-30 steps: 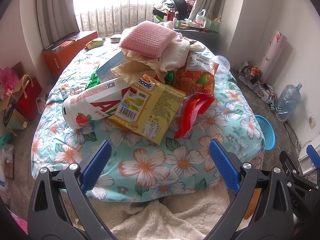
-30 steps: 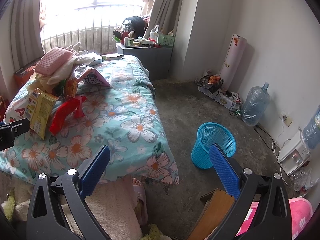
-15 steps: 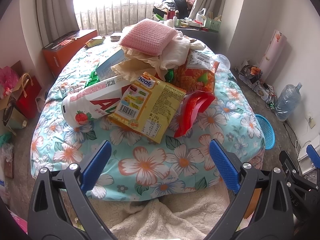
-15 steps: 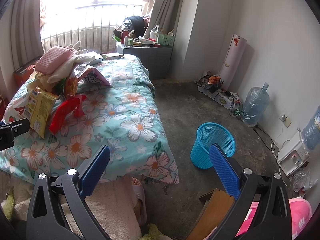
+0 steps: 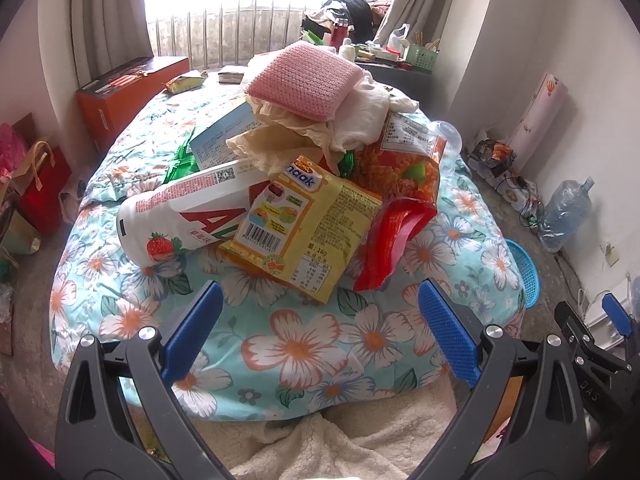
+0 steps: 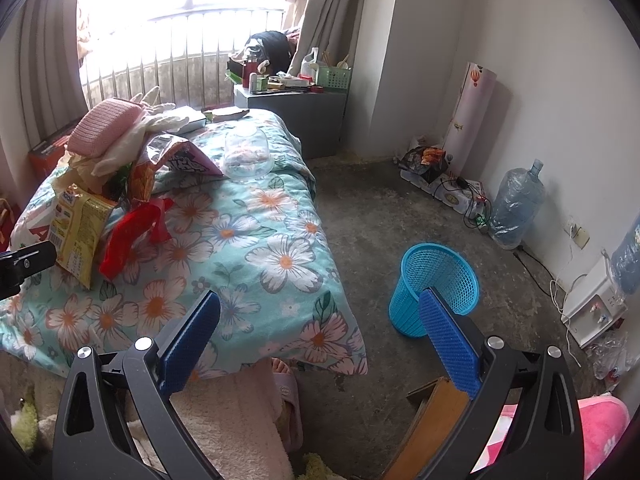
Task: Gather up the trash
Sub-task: 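Grasp the yellow snack packet with the left tool while the right tool grasps the red plastic bag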
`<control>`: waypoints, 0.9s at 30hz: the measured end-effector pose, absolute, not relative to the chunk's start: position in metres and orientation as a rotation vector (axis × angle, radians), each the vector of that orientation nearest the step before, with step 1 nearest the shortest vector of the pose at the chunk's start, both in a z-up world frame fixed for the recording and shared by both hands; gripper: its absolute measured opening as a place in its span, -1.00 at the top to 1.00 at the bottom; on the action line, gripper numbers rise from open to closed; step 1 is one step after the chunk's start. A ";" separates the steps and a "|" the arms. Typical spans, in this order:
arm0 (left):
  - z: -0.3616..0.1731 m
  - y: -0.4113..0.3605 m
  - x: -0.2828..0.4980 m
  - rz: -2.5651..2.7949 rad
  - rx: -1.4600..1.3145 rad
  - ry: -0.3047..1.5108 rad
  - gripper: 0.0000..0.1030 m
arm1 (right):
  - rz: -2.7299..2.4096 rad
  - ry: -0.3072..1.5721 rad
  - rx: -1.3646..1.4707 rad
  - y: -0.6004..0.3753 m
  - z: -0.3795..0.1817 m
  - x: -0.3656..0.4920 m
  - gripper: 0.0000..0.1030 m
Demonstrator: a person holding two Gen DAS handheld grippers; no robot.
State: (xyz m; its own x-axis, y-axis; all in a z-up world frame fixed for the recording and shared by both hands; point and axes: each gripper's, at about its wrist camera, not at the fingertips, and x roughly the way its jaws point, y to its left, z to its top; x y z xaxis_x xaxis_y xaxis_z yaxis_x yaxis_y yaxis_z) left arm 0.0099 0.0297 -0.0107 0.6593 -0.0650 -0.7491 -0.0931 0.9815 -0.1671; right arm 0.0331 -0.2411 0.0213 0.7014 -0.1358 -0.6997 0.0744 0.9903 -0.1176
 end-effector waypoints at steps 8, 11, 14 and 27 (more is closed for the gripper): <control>-0.010 0.082 0.010 -0.053 -0.255 0.689 -0.83 | 0.050 0.711 0.026 -0.219 0.024 0.056 -0.88; -0.011 0.089 0.012 -0.073 -0.203 0.639 -0.83 | 0.113 0.731 0.045 -0.206 0.016 0.070 -0.88; -0.011 0.086 0.017 -0.112 -0.123 0.608 -0.83 | 0.158 0.750 0.050 -0.196 0.015 0.084 -0.88; -0.058 0.090 0.048 -0.181 -0.136 0.790 -0.33 | 0.253 0.783 0.139 -0.190 0.009 0.113 -0.87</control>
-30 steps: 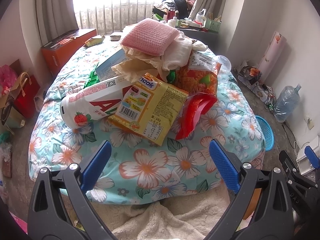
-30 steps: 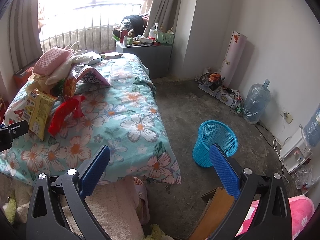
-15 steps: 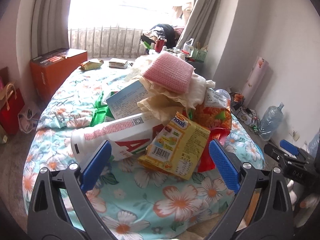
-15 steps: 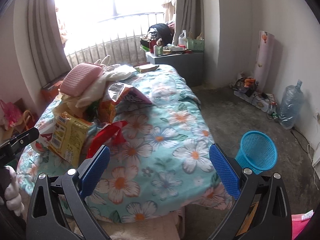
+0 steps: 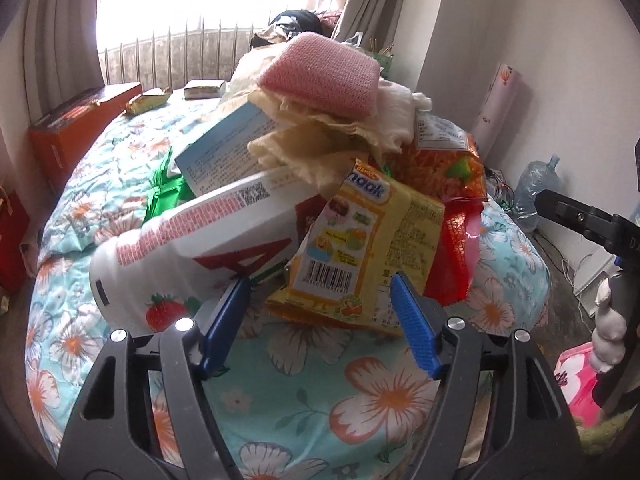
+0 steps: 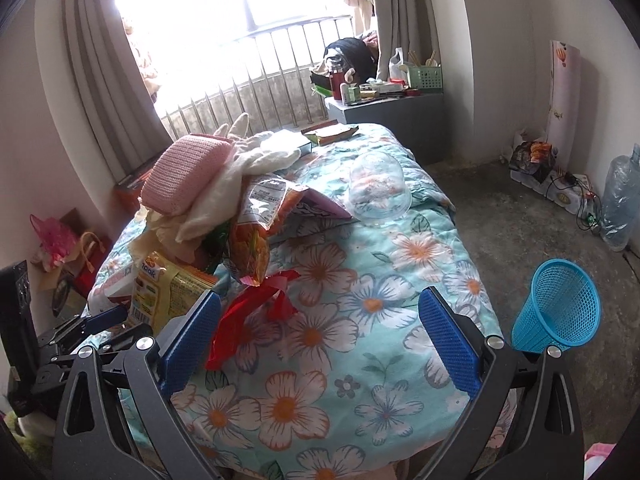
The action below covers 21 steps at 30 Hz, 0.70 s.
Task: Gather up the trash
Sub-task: 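Grasp the yellow snack packet with the left tool while the right tool grasps the red plastic bag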
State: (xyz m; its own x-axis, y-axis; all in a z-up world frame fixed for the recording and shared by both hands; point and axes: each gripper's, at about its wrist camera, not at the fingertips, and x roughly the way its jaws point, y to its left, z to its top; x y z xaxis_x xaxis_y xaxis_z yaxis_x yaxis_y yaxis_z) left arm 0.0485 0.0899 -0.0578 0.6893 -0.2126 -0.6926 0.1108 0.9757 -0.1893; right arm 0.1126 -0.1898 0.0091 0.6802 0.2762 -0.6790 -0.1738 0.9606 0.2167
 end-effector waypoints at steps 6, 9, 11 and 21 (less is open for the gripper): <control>-0.069 0.101 0.055 -0.232 -0.247 0.797 -0.22 | 0.273 0.819 0.179 -0.188 0.005 0.121 -0.84; -0.070 0.101 0.056 -0.282 -0.279 0.778 0.02 | 0.276 0.840 0.174 -0.184 0.003 0.122 -0.81; -0.072 0.099 0.055 -0.321 -0.289 0.777 0.16 | 0.277 0.848 0.162 -0.180 0.004 0.122 -0.77; -0.063 0.082 0.033 -0.466 -0.265 0.676 0.79 | 0.279 0.818 0.130 -0.173 0.021 0.130 -0.66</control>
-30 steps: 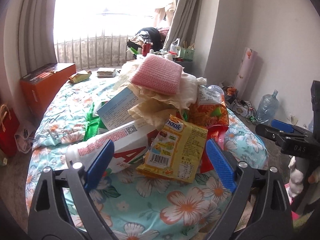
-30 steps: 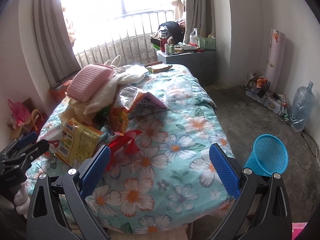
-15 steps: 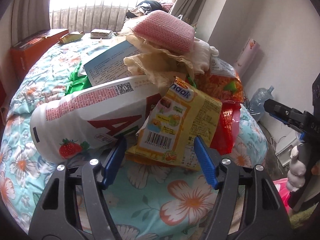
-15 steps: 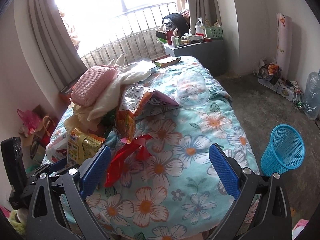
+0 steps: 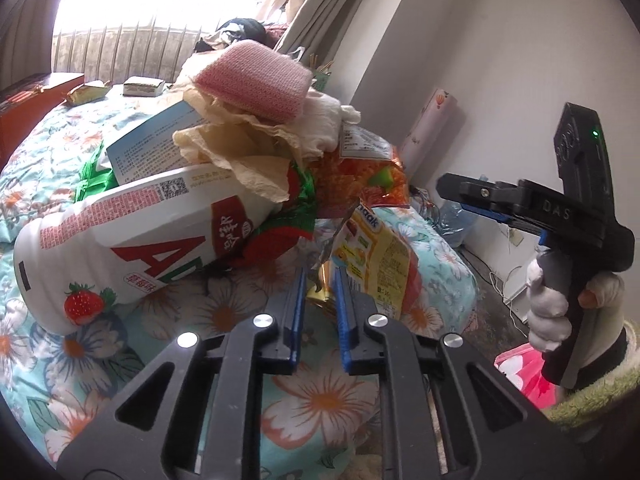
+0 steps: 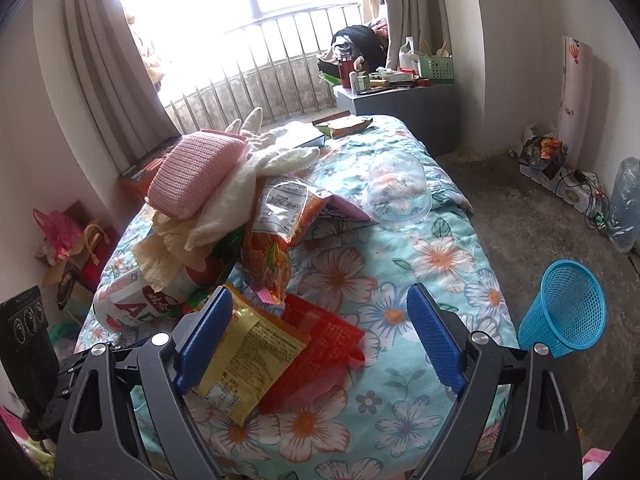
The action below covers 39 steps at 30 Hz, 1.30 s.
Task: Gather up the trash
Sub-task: 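Grasp the yellow snack packet with the left tool while the right tool grasps the red plastic bag, then carry both items to the blue wastebasket and open both tools to drop them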
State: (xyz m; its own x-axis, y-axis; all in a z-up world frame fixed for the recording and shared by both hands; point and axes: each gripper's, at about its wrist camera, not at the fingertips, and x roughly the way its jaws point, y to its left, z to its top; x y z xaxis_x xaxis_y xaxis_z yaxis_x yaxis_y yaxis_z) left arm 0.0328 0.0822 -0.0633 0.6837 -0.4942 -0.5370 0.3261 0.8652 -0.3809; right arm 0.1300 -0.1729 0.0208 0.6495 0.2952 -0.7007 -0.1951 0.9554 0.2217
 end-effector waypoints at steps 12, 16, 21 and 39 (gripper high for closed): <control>-0.046 0.093 0.011 -0.476 -0.248 0.590 0.84 | 0.364 0.710 0.108 -0.143 0.067 0.151 -0.55; -0.052 0.102 0.010 -0.450 -0.234 0.646 0.82 | 0.361 0.764 0.122 -0.147 0.054 0.143 -0.55; -0.064 0.115 0.020 -0.425 -0.331 0.734 0.04 | 0.306 0.830 0.201 -0.174 0.035 0.132 -0.54; -0.090 0.071 0.064 -0.270 -0.128 0.925 0.74 | 0.427 1.152 0.581 -0.191 -0.070 0.149 0.10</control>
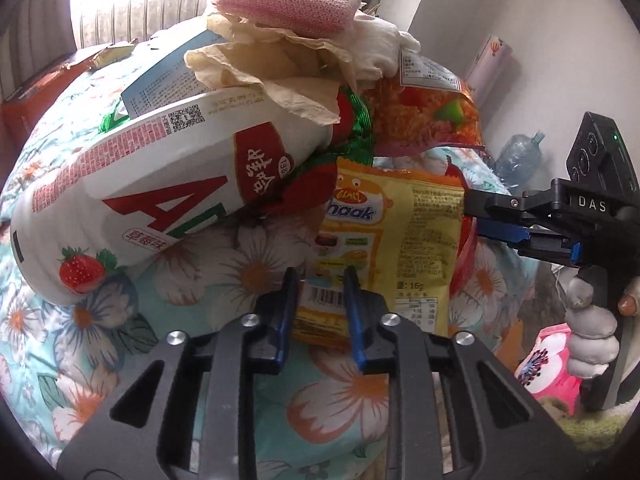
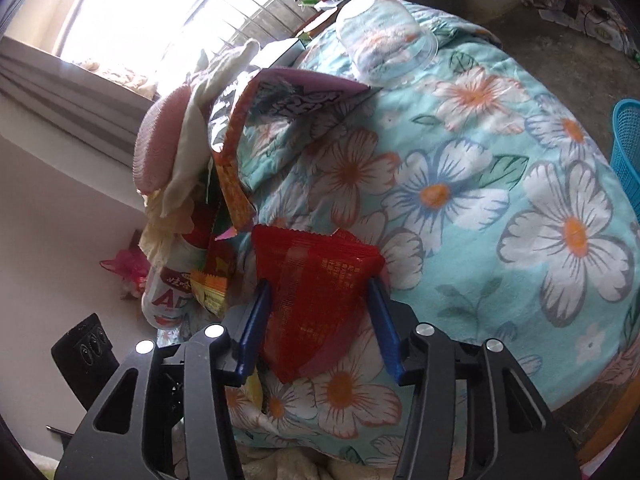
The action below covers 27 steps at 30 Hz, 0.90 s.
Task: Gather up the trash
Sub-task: 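Carry both items to the blue wastebasket and open both tools to drop them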
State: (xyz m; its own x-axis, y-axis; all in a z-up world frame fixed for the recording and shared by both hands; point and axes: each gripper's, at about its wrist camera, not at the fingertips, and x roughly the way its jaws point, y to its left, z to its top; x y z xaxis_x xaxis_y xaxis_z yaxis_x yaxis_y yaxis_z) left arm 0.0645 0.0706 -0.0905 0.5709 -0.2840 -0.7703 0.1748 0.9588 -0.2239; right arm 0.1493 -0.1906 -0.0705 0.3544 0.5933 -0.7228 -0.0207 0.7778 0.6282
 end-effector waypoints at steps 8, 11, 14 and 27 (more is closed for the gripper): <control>-0.084 0.058 0.059 -0.255 -0.030 0.895 0.99 | 0.431 1.118 0.526 -0.184 -0.068 0.145 0.41; -0.072 0.055 0.053 -0.266 -0.035 0.862 1.00 | 0.430 1.096 0.529 -0.190 -0.062 0.139 0.58; -0.055 0.051 0.043 -0.286 -0.014 0.797 1.00 | 0.416 1.063 0.554 -0.211 -0.056 0.133 0.74; 0.026 -0.078 0.069 -0.574 0.172 0.605 1.00 | 0.162 0.790 0.700 -0.361 -0.013 0.111 0.82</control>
State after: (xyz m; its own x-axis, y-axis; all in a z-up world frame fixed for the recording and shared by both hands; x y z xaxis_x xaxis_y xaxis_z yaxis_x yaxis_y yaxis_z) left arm 0.0688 -0.0783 0.0263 0.6732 -0.4579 -0.5807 0.5559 0.8312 -0.0110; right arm 0.1108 -0.3605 -0.0133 0.7044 0.3842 -0.5969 0.1182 0.7656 0.6323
